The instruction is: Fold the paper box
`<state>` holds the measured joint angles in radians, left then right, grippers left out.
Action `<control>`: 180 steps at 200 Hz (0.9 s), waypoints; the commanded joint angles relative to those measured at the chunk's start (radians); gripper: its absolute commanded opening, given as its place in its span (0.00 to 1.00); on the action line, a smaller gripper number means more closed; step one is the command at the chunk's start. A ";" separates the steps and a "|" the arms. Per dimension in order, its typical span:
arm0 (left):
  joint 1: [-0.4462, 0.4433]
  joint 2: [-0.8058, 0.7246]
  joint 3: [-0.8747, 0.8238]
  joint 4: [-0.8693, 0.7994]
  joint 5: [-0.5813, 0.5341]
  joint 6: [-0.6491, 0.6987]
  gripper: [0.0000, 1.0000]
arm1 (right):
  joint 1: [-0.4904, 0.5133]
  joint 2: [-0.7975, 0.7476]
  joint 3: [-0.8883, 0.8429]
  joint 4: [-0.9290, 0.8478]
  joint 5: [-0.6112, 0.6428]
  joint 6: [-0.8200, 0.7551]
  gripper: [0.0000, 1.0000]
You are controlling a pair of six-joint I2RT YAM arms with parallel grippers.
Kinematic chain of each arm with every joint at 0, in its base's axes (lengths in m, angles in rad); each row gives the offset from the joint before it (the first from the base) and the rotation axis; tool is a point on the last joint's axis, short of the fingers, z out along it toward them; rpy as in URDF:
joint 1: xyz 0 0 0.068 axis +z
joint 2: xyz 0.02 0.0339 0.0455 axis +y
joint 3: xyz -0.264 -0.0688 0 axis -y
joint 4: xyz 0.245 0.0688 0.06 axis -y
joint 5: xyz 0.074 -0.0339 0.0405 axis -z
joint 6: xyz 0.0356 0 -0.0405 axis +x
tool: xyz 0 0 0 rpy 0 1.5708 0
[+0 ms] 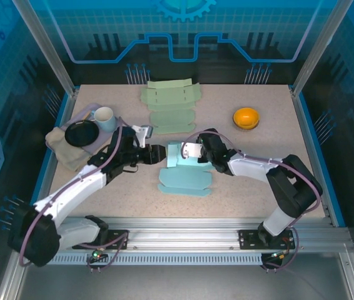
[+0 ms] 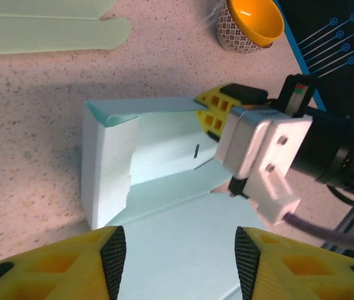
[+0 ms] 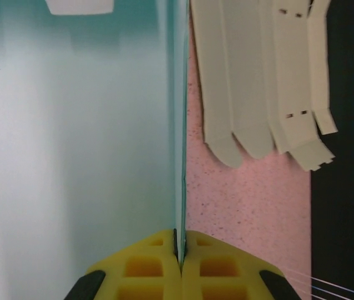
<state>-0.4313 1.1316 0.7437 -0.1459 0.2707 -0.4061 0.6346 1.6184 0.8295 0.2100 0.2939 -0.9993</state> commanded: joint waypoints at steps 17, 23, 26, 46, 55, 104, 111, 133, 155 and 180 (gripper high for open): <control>-0.009 -0.062 -0.153 0.037 -0.084 0.073 0.53 | 0.043 -0.089 -0.078 0.152 0.034 -0.060 0.00; -0.012 -0.057 -0.173 0.066 -0.087 0.080 0.53 | 0.043 -0.101 -0.084 0.146 0.021 -0.060 0.00; -0.013 -0.054 -0.183 0.081 -0.090 0.084 0.53 | 0.041 -0.108 -0.085 0.143 0.012 -0.059 0.00; -0.018 -0.025 -0.224 0.167 -0.100 0.131 0.53 | 0.042 -0.136 -0.095 0.117 -0.059 -0.059 0.00; -0.017 -0.009 -0.232 0.203 -0.105 0.152 0.53 | 0.042 -0.142 -0.092 0.102 -0.084 -0.056 0.00; -0.017 0.136 -0.214 0.339 -0.063 0.287 0.54 | 0.042 -0.156 -0.083 0.013 -0.193 -0.069 0.00; -0.015 0.161 -0.204 0.342 -0.054 0.308 0.53 | 0.040 -0.159 -0.078 -0.009 -0.211 -0.072 0.00; 0.000 0.216 -0.193 0.364 -0.018 0.344 0.53 | 0.035 -0.168 -0.067 -0.072 -0.275 -0.085 0.00; 0.009 0.242 -0.191 0.373 0.012 0.355 0.53 | 0.028 -0.165 -0.055 -0.105 -0.294 -0.087 0.00; 0.008 0.253 -0.181 0.364 -0.009 0.353 0.52 | 0.028 -0.150 -0.048 -0.115 -0.282 -0.096 0.00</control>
<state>-0.4377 1.3705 0.5251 0.1802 0.2707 -0.0898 0.6621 1.4773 0.7578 0.1638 0.0906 -1.0863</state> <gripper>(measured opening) 0.526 0.043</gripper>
